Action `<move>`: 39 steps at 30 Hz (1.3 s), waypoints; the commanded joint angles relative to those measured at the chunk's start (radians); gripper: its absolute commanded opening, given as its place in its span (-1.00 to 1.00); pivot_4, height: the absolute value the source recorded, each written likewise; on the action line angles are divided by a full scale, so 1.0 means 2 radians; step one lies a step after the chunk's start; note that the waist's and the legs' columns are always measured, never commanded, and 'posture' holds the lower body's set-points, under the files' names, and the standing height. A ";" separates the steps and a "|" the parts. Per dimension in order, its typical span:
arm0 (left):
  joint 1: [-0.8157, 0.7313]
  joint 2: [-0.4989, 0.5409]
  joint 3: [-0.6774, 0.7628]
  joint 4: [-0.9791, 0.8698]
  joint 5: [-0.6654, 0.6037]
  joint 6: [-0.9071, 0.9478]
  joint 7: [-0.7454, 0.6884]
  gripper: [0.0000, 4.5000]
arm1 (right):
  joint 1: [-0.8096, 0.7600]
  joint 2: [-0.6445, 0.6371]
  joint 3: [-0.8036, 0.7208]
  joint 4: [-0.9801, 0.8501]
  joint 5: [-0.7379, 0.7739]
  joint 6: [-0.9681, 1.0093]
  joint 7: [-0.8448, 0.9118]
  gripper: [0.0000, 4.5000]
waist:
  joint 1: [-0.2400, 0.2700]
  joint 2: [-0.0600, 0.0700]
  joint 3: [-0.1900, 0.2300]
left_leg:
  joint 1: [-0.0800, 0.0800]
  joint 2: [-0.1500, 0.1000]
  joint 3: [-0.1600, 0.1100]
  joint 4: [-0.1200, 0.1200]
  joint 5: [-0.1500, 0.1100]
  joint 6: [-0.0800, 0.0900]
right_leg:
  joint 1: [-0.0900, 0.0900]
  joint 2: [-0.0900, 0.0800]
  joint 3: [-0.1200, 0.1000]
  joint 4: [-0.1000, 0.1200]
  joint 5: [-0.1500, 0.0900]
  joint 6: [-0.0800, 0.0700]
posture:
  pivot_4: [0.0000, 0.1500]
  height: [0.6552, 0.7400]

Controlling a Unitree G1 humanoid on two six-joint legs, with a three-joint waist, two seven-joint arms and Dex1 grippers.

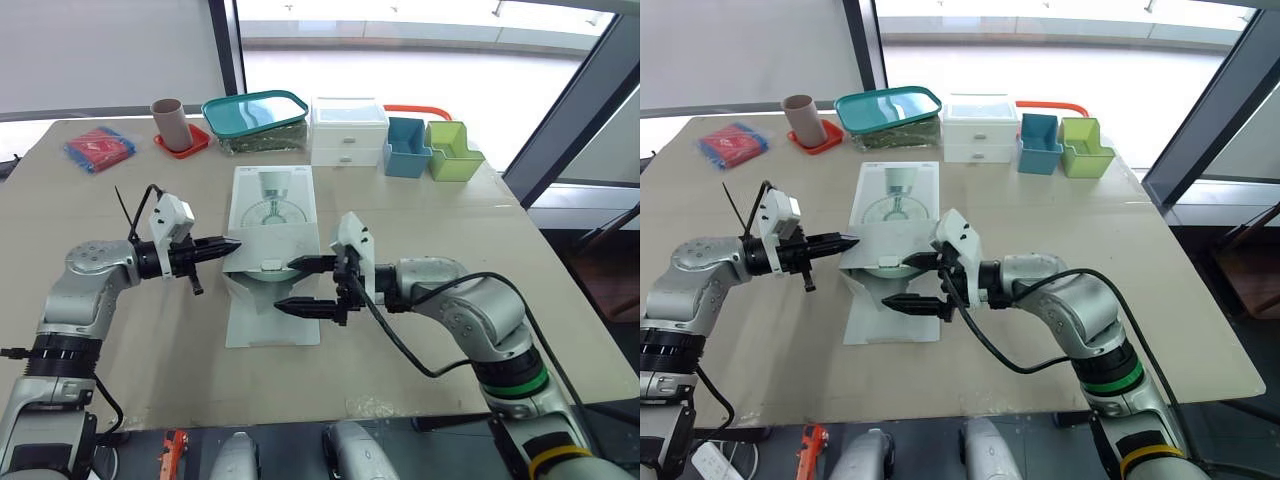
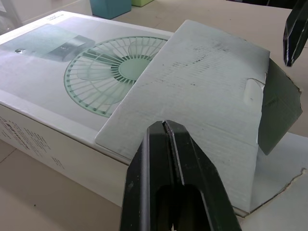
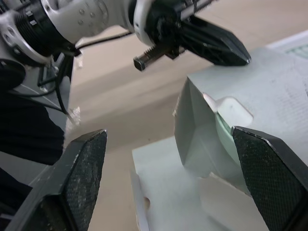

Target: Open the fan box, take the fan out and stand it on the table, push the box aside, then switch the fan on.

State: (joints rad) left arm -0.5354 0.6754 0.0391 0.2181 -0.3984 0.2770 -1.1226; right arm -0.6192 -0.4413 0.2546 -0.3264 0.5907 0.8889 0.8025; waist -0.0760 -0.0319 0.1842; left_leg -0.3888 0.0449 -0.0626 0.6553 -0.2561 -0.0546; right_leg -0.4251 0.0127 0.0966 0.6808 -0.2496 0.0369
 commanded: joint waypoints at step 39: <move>-0.006 -0.024 -0.012 0.023 0.027 -0.029 0.003 -1.00 | 0.029 -0.093 0.007 0.026 -0.082 -0.032 0.024 0.87 | 0.001 0.000 0.000 | 0.000 0.000 0.000 0.000 0.000 0.000 | 0.000 0.000 0.000 0.000 0.000 0.000 | 1.00 1.00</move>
State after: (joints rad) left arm -0.5545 0.6336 0.0359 0.2563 -0.3668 0.2148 -1.1178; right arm -0.5551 -0.6344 0.3024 -0.2701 0.4307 0.8427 0.8594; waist -0.0747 -0.0323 0.1838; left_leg -0.3884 0.0442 -0.0626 0.6554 -0.2561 -0.0546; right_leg -0.4244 0.0122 0.0968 0.6806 -0.2497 0.0372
